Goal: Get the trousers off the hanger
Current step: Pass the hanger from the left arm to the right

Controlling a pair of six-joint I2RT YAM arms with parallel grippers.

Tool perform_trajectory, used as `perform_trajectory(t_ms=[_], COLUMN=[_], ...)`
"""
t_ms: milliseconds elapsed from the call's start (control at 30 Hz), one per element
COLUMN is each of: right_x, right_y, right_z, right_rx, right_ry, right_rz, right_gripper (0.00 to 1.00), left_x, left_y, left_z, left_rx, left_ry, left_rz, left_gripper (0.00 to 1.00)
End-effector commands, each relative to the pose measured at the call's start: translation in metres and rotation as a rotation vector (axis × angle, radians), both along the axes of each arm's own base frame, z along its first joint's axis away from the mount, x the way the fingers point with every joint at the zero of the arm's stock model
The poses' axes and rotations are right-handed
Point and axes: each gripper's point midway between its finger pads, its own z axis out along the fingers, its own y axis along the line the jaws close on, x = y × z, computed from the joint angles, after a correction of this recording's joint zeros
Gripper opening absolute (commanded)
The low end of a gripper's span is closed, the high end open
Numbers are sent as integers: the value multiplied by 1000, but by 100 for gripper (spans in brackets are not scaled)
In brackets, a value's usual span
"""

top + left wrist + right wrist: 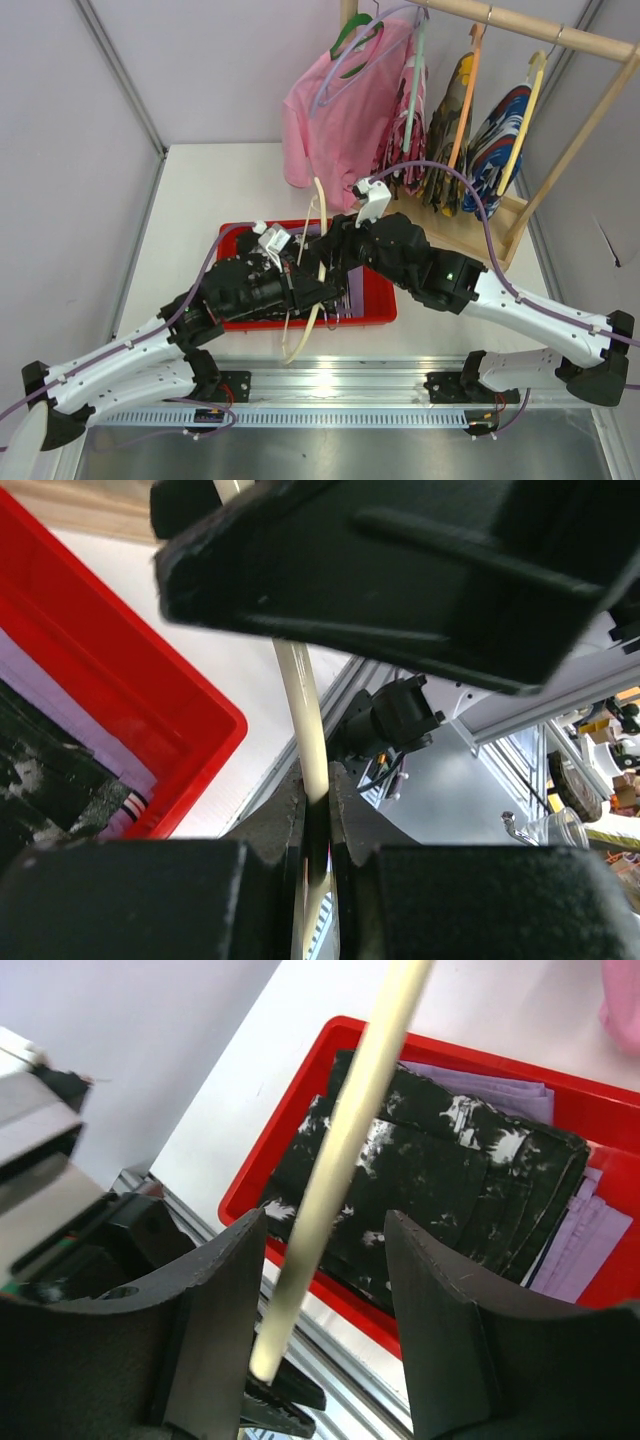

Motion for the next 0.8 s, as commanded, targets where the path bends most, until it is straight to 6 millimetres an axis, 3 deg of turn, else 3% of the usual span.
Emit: perform_trajectory(t_ms=[0, 233, 333, 433, 467, 500, 567, 600, 633, 733, 767], right_x=[3, -4, -2, 5, 7, 7, 13, 15, 15, 20, 20], right_y=[-2, 9, 3, -11, -15, -19, -28, -33, -38, -51, -54], right_z=[15, 13, 17, 24, 26, 26, 28, 31, 32, 33, 34], right_rx=[42, 47, 74, 112, 126, 126, 135, 145, 148, 141, 141], right_ry=[0, 4, -4, -12, -3, 2, 10, 12, 12, 9, 9], right_rz=[-31, 10, -24, -88, -108, -117, -156, -178, -192, -242, -250], right_gripper=[55, 32, 0, 0, 0, 0, 0, 0, 0, 0, 0], left_x=[0, 9, 11, 9, 7, 3, -1, 1, -4, -2, -3], left_y=[-5, -14, -13, -8, -8, -8, -6, -5, -4, 9, 17], left_z=[52, 55, 50, 46, 45, 43, 42, 40, 35, 32, 41], left_rx=[-112, -99, -82, -63, -60, -56, -47, -33, -8, 37, 17], left_ry=[-113, -122, -107, -104, -106, -105, -106, -116, -114, -138, -153], left_rz=[-18, -8, 7, 28, 27, 16, 11, 26, 18, 73, 90], left_gripper=[0, 0, 3, 20, 41, 54, 73, 77, 94, 98, 99])
